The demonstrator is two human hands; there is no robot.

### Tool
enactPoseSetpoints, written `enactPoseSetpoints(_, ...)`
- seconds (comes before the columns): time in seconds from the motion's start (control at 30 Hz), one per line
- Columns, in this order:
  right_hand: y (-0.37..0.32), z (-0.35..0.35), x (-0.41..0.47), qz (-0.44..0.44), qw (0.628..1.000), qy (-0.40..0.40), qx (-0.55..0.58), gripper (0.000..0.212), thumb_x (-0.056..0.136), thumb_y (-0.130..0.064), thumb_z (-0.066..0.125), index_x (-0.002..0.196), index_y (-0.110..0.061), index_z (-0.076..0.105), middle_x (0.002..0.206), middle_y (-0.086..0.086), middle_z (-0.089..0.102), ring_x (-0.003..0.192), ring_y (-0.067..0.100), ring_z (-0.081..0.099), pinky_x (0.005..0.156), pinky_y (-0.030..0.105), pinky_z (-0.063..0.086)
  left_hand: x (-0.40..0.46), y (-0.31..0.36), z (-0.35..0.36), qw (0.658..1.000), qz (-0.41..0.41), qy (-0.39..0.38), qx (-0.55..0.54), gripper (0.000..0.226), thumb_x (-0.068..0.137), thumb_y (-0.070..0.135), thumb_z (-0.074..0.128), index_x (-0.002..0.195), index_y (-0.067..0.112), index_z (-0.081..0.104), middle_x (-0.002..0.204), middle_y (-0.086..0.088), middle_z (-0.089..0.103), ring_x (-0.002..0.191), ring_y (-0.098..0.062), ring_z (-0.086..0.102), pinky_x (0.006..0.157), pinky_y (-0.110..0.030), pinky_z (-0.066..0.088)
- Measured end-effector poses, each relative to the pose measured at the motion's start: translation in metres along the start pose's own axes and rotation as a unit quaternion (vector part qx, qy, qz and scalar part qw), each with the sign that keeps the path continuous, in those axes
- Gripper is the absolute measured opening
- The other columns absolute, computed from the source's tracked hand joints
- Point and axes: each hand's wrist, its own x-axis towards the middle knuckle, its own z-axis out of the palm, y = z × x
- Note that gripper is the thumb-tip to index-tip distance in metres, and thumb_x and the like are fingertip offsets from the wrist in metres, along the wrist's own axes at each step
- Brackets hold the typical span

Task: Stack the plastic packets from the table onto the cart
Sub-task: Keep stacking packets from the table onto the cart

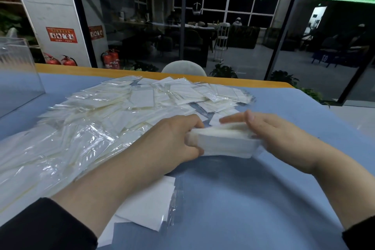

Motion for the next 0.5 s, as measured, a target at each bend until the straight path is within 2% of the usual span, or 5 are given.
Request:
enactPoseSetpoints(0.07, 0.002, -0.002, 0.002, -0.031, 0.999, 0.018, -0.036, 0.047, 0.074, -0.076, 0.064, 0.118, -0.058, 0.060, 0.123, -0.032, 0.061, 0.113, -0.008, 0.058, 0.093, 0.019, 0.044, 0.001, -0.002, 0.000, 1.000, -0.007, 0.016, -0.007, 0.033, 0.081, 0.034, 0.079, 0.100, 0.042, 0.054, 0.098, 0.017, 0.054, 0.082, 0.002, 0.053, 0.068, -0.013, 0.041)
enactPoseSetpoints(0.13, 0.004, 0.000, 0.003, -0.024, 0.997, 0.014, -0.078, 0.056, 0.071, -0.061, 0.081, 0.119, -0.061, 0.052, 0.119, -0.036, 0.056, 0.110, -0.011, 0.056, 0.089, 0.010, 0.044, 0.002, -0.002, 0.000, 1.000, 0.003, 0.027, -0.005, 0.039, 0.080, 0.036, 0.079, 0.105, 0.044, 0.051, 0.107, 0.016, 0.049, 0.090, 0.001, 0.051, 0.074, -0.013, 0.040)
enactPoseSetpoints(0.2, 0.005, 0.009, 0.007, -0.018, 0.992, 0.014, -0.125, 0.056, 0.076, -0.046, 0.083, 0.116, -0.060, 0.047, 0.112, -0.038, 0.053, 0.105, -0.012, 0.054, 0.083, 0.005, 0.042, 0.001, -0.002, 0.003, 0.999, 0.014, 0.023, -0.017, 0.050, 0.080, 0.037, 0.079, 0.119, 0.045, 0.047, 0.120, 0.018, 0.043, 0.107, -0.003, 0.047, 0.088, -0.022, 0.042)
enactPoseSetpoints(0.33, 0.015, 0.023, 0.017, -0.044, 0.995, 0.043, -0.080, 0.047, 0.081, -0.025, 0.079, 0.108, -0.052, 0.052, 0.105, -0.024, 0.059, 0.090, 0.004, 0.061, 0.076, 0.020, 0.050, 0.002, 0.003, 0.010, 0.998, 0.031, -0.001, 0.048, 0.065, 0.087, 0.037, 0.071, 0.141, 0.041, 0.035, 0.141, 0.013, 0.038, 0.132, -0.010, 0.035, 0.107, -0.028, 0.030)
enactPoseSetpoints(0.5, 0.009, 0.022, 0.013, -0.082, 0.986, 0.098, -0.110, 0.025, 0.084, -0.017, 0.077, 0.093, -0.038, 0.067, 0.084, -0.018, 0.065, 0.069, 0.003, 0.053, 0.065, 0.014, 0.042, 0.000, 0.000, 0.002, 0.999, 0.036, 0.003, 0.009, 0.052, 0.089, 0.041, 0.071, 0.132, 0.044, 0.043, 0.123, 0.020, 0.050, 0.116, -0.005, 0.050, 0.096, -0.025, 0.040)
